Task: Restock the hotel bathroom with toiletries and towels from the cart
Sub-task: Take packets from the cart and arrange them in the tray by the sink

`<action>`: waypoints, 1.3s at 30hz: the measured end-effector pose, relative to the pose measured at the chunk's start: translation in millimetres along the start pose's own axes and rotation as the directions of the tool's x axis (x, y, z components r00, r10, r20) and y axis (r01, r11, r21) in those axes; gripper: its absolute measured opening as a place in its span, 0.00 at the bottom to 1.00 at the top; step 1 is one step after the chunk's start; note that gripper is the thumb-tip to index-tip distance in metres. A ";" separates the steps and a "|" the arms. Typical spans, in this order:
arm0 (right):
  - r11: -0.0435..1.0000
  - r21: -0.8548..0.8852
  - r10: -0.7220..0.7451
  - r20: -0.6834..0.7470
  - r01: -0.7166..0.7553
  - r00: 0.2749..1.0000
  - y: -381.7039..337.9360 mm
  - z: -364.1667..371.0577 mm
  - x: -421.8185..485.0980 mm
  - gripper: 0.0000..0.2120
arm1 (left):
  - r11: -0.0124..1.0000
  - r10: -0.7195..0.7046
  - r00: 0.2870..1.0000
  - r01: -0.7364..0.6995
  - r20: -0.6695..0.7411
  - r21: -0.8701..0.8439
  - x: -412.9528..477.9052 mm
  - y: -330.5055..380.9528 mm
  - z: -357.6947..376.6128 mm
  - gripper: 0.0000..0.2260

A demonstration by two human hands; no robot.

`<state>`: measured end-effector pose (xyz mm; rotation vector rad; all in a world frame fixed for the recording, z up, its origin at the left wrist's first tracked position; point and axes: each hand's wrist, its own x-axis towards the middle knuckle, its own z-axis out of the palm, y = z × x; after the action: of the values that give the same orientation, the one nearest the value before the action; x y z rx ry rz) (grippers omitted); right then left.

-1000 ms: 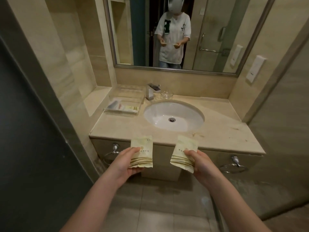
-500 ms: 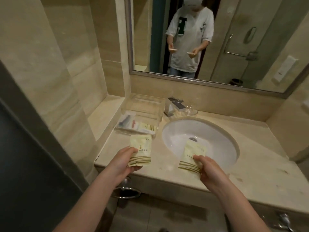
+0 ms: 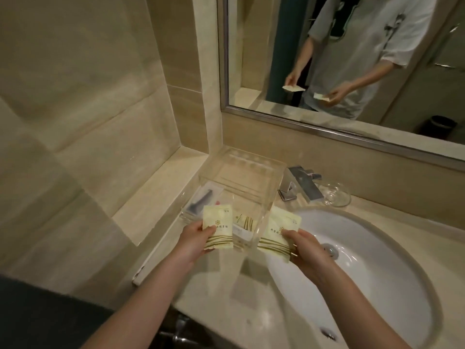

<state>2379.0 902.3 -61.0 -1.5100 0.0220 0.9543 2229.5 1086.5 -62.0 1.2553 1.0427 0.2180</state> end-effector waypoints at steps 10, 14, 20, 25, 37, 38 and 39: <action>0.993 -0.074 0.081 -0.080 -0.087 0.994 -11.9 15.5 85.6 0.06 | 0.838 0.072 0.995 -0.095 0.063 0.538 115.9 24.4 28.8 0.15; 0.989 -0.103 0.094 -0.137 -0.108 0.986 -9.7 22.9 103.8 0.06 | 0.777 0.083 0.983 -0.167 0.165 0.607 153.4 22.5 41.4 0.13; 0.980 -0.172 0.064 -0.196 -0.099 0.978 -1.4 39.3 120.4 0.09 | 0.643 0.115 0.959 -0.270 0.259 0.717 186.9 10.5 51.5 0.12; 0.942 -0.332 -0.056 -0.266 -0.037 0.962 8.6 45.3 125.7 0.15 | 0.232 0.285 0.892 -0.419 0.350 0.878 192.6 9.4 49.0 0.20; 0.651 -0.724 -0.399 -0.072 0.227 0.914 20.8 63.8 149.1 0.22 | 0.070 0.223 0.746 -0.655 0.628 0.753 198.7 -17.1 22.8 0.25; 0.624 -0.746 -0.414 -0.062 0.233 0.908 21.7 64.9 151.5 0.21 | 0.072 0.232 0.742 -0.658 0.629 0.749 198.3 -17.3 22.1 0.25; 0.564 -0.791 -0.448 -0.055 0.235 0.892 22.3 65.8 153.5 0.20 | 0.073 0.247 0.736 -0.663 0.630 0.745 198.5 -18.5 22.0 0.24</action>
<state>2432.1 1030.6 -156.5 -2.3226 -0.5641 0.4233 2347.8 1194.5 -182.7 2.7207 0.2599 -0.2508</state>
